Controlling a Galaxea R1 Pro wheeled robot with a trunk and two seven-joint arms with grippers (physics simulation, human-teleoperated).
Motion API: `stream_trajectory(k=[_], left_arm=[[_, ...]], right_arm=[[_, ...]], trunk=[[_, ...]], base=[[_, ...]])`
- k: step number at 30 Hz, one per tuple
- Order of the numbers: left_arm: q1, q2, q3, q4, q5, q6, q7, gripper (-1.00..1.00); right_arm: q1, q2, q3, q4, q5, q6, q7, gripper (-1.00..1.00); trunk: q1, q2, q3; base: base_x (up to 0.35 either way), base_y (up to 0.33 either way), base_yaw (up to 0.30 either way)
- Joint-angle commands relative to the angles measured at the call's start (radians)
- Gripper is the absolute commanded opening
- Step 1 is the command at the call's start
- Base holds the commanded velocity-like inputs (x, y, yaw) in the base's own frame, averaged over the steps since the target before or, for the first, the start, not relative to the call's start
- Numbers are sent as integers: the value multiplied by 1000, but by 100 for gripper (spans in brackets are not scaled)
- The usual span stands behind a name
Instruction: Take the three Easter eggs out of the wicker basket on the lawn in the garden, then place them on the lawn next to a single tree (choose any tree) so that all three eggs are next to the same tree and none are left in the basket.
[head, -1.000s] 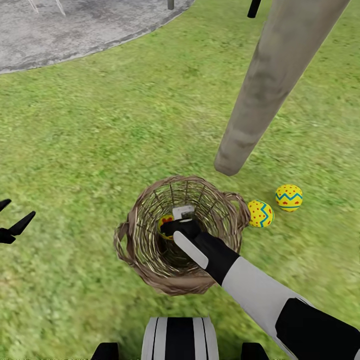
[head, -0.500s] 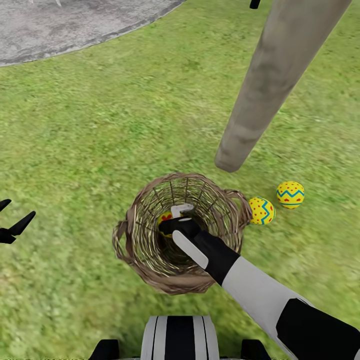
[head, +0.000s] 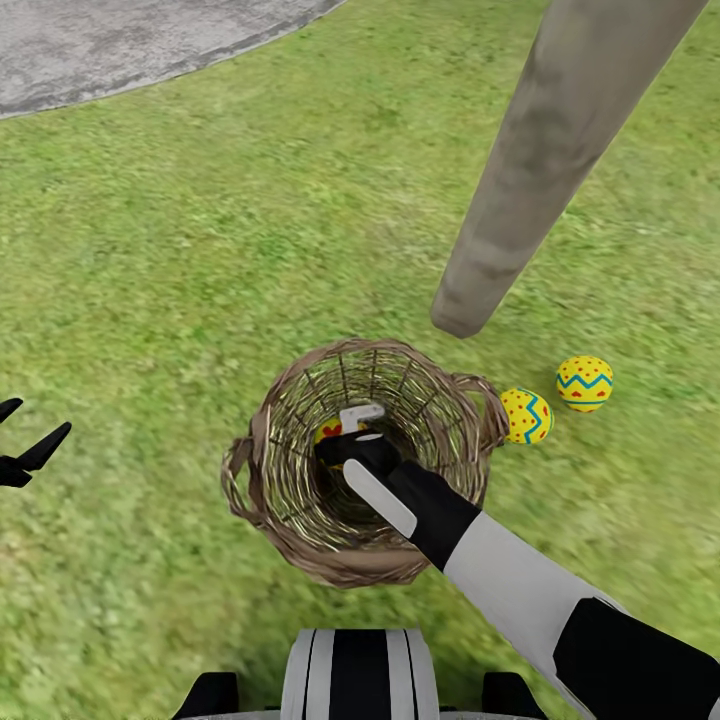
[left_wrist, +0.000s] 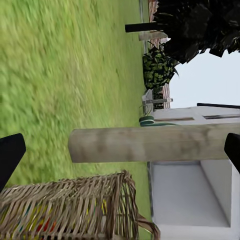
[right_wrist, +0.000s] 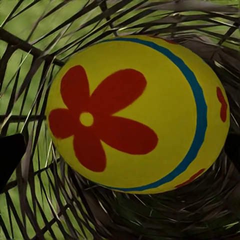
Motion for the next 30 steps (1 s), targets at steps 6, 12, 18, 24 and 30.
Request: stream_trajectory(k=[6,12,18,24,30], left_arm=[[-1,-1,1,0,-3,4,-4,100],[-1,-1,1,1,-3,4,-4,100],[-1,-1,1,0,-4,3,-4,100],[-1,-1,1,0,-4,4,-4,100],[-1,-1,1,0,-4,4,-4,100]], right_arm=[[-1,0,2,-1,-6,0,-10,100],[-1,0,2,-1,0,0,-11,100],[-1,0,2,-1,0,0,-11,100],[0,0,2,0,-1,-36,-12,100],[0,0,2,-1,0,-43,-12,100]], trunk=[[1,-1,-12],[3,-2,-24],[3,-2,-31],[3,-2,-31],[5,-3,-43]], base=[[0,0,0],[0,0,0],[0,0,0],[0,0,0],[0,0,0]])
